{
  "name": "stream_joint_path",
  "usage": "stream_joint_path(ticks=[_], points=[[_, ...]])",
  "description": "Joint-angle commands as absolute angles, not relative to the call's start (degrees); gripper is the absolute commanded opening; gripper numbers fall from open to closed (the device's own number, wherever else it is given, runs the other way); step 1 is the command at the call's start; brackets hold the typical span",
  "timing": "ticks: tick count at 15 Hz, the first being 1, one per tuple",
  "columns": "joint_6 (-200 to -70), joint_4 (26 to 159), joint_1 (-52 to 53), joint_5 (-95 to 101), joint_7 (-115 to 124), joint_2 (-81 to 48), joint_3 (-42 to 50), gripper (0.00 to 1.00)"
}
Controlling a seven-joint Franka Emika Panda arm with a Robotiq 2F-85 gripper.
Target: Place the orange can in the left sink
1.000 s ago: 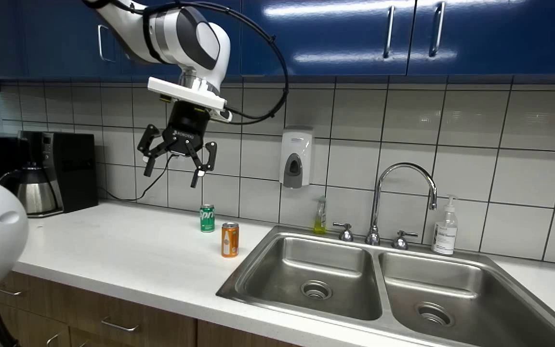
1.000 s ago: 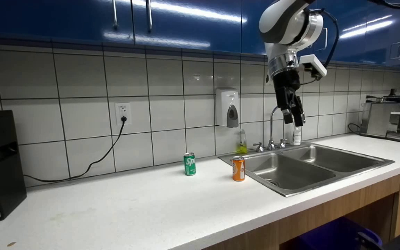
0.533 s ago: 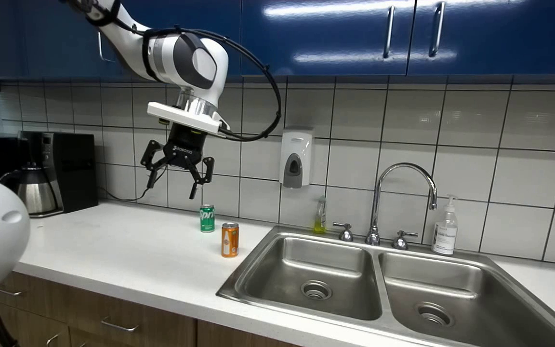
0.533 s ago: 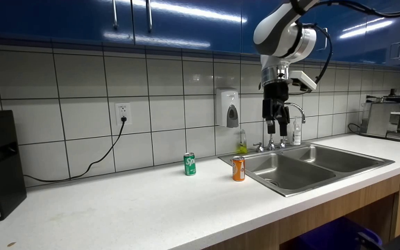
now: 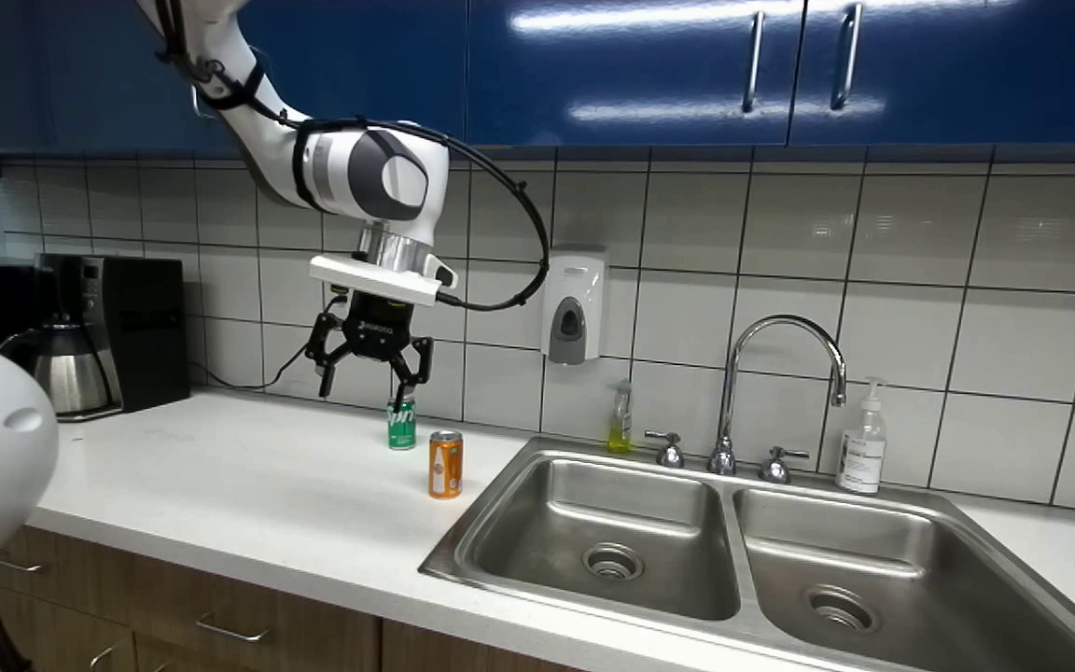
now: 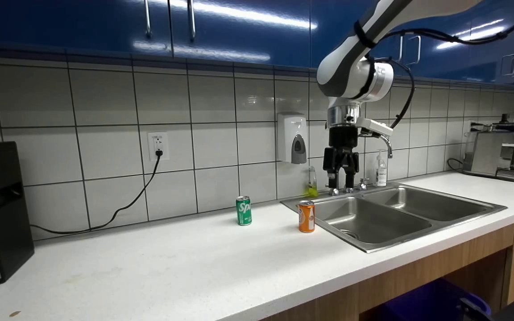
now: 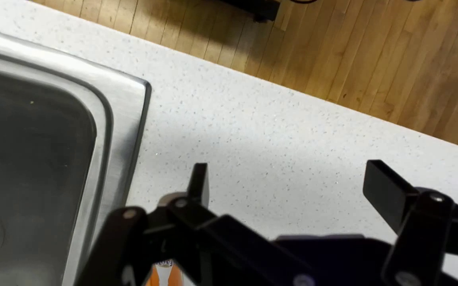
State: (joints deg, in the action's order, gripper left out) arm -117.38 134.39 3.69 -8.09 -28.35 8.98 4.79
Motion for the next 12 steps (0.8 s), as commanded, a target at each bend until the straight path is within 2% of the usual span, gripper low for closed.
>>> stream_joint_path(ticks=[1,12], points=[[-122.4,133.8,3.3,-9.3,-27.2,5.7,3.4,1.00],[-133.6,131.8,3.1,-9.7,-24.7,-3.9,0.1,1.00]])
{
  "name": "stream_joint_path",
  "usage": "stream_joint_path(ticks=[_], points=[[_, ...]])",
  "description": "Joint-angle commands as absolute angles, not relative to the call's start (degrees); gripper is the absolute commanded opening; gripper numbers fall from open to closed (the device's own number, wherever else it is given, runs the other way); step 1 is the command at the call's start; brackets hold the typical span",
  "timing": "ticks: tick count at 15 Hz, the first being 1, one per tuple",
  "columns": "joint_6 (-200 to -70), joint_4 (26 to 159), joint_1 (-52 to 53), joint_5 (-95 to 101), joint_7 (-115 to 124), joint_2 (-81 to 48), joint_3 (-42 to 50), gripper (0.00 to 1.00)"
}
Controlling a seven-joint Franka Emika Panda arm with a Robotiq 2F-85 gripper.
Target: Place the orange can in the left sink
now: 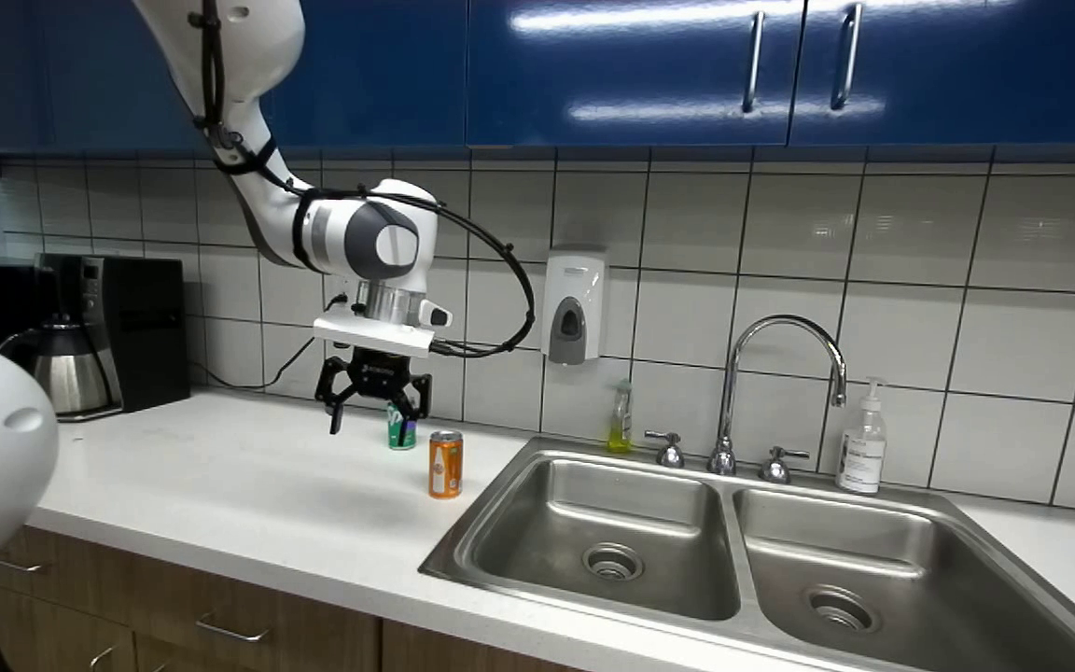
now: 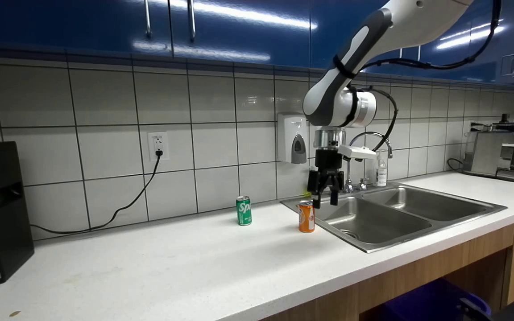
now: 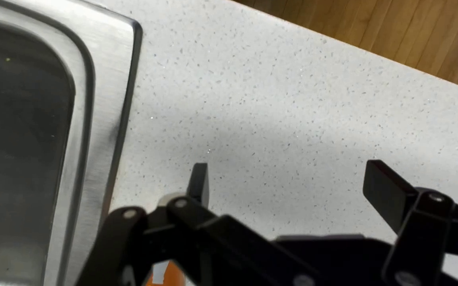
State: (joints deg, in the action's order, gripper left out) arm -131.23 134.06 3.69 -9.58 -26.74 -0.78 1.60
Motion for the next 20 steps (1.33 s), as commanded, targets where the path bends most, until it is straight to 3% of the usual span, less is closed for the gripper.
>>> stream_joint_path(ticks=[1,8,20], points=[[-134.5,131.3,3.0,-9.6,-24.3,-4.8,-0.2,1.00],[-135.6,125.1,1.8,-7.6,-22.7,-11.0,-0.6,1.00],[-137.1,126.2,1.3,-8.5,-24.1,-10.9,-1.3,1.00]])
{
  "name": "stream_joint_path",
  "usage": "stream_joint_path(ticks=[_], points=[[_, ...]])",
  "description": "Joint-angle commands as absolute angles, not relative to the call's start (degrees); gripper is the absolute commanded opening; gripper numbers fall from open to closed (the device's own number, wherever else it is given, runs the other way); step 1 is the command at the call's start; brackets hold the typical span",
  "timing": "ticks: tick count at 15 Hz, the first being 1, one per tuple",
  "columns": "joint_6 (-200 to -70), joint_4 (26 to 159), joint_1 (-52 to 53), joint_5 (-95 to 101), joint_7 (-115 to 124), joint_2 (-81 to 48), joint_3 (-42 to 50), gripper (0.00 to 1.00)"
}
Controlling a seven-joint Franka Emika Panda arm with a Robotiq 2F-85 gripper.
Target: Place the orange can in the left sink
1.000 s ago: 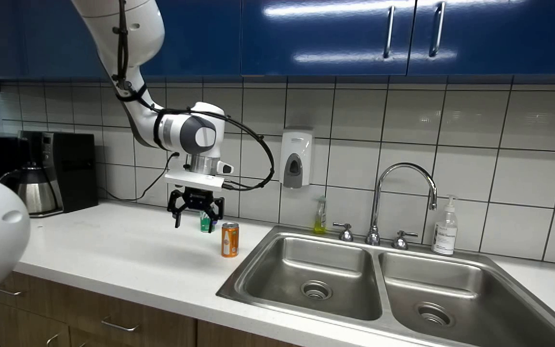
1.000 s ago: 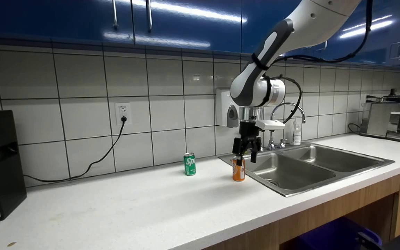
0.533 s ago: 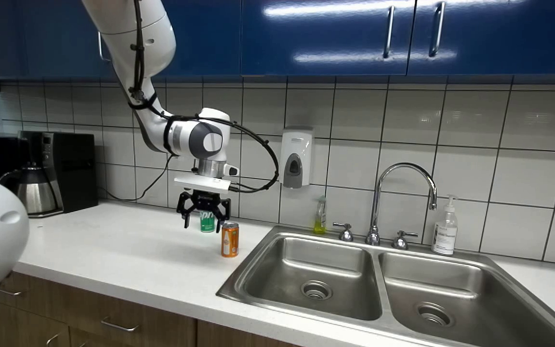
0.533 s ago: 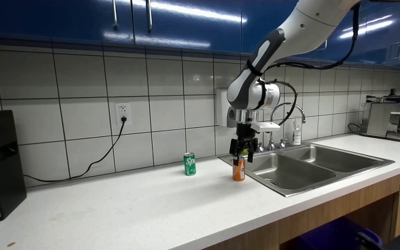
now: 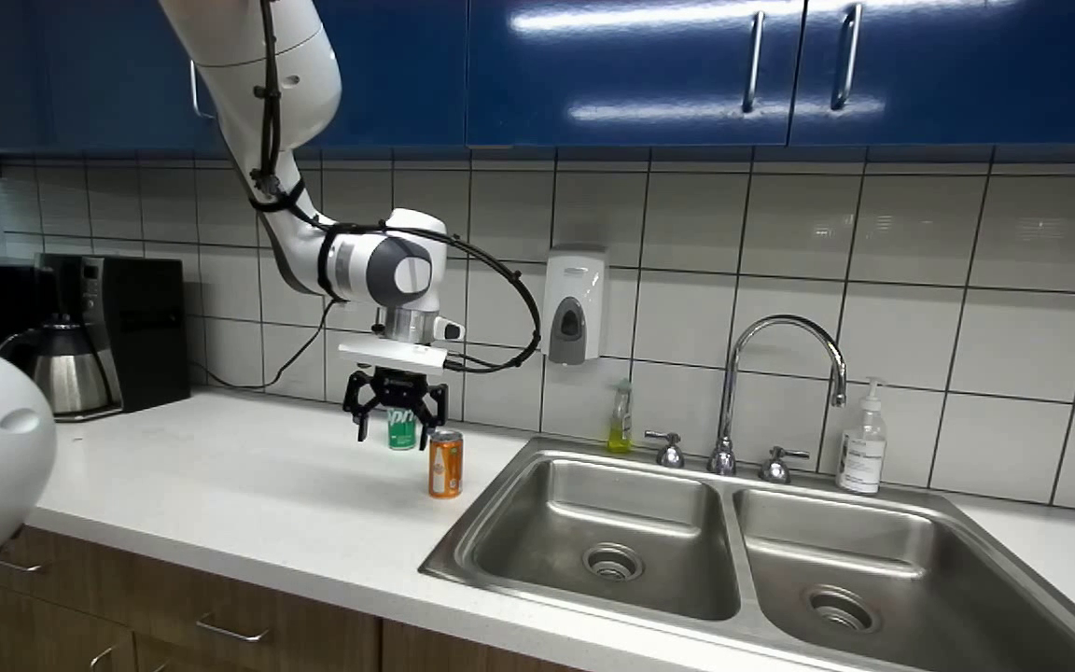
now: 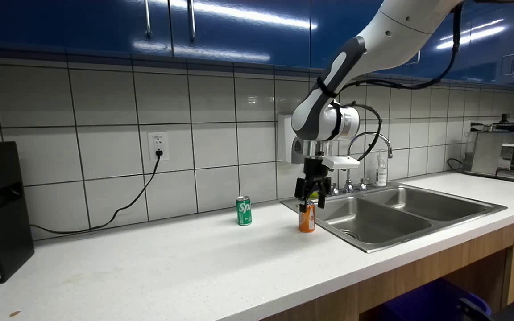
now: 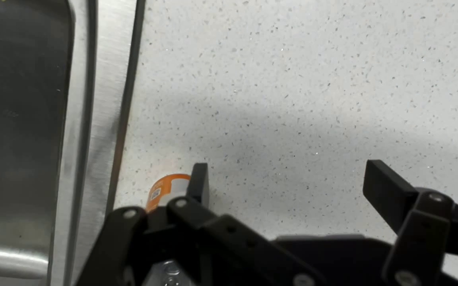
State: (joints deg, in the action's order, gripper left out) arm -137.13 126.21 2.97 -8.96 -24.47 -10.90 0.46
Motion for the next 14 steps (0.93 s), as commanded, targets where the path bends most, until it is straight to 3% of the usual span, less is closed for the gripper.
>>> stream_joint_path(ticks=[1,14], points=[[-137.1,126.2,1.3,-8.5,-24.1,-10.9,-1.3,1.00],[-139.3,124.5,1.7,-5.3,-20.5,-12.9,-0.9,1.00]])
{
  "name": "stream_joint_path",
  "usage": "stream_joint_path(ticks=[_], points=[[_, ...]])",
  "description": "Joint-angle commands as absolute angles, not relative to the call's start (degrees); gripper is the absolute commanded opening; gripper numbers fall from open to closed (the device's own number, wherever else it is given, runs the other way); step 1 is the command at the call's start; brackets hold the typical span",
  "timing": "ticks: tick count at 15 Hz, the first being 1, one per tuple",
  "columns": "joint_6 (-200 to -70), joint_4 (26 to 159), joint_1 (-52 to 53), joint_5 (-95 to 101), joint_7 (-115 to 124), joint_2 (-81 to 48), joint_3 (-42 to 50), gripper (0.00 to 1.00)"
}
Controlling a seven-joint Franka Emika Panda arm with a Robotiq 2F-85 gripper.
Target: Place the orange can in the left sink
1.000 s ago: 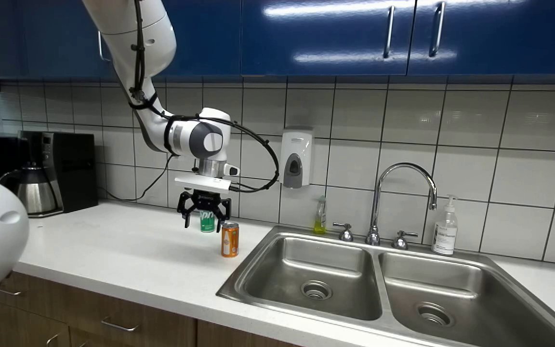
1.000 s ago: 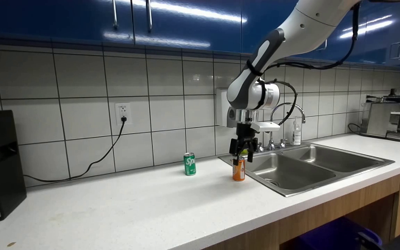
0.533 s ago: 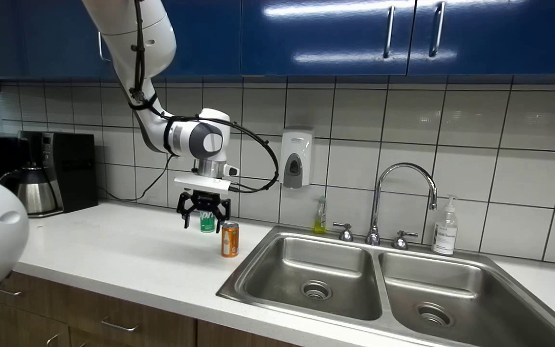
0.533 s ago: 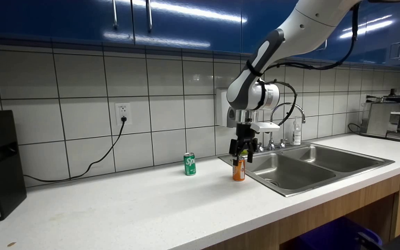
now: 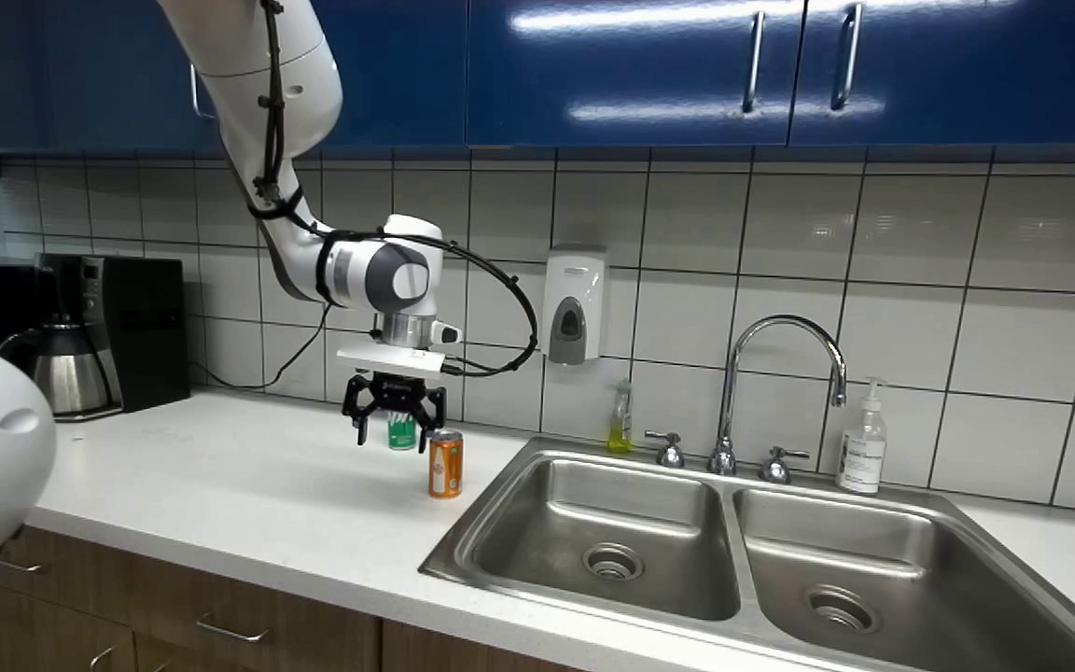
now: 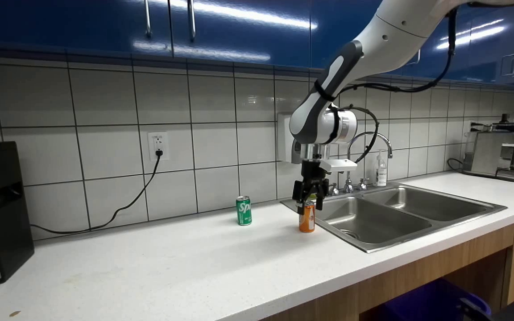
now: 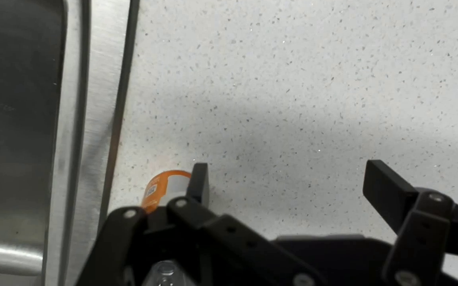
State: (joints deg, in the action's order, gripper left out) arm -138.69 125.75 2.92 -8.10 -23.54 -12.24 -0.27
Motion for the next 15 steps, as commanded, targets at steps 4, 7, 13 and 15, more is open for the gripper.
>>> stream_joint_path(ticks=[4,7,13,15], points=[[-139.3,124.0,1.3,-2.6,-17.7,-13.7,-0.4,1.00],[-139.5,123.4,1.0,-2.0,-16.6,-14.8,-0.6,1.00],[-140.8,120.8,1.1,-1.1,-15.8,-17.4,-0.8,1.00],[-140.9,120.1,1.1,-0.1,-15.4,-17.9,-0.5,1.00]])
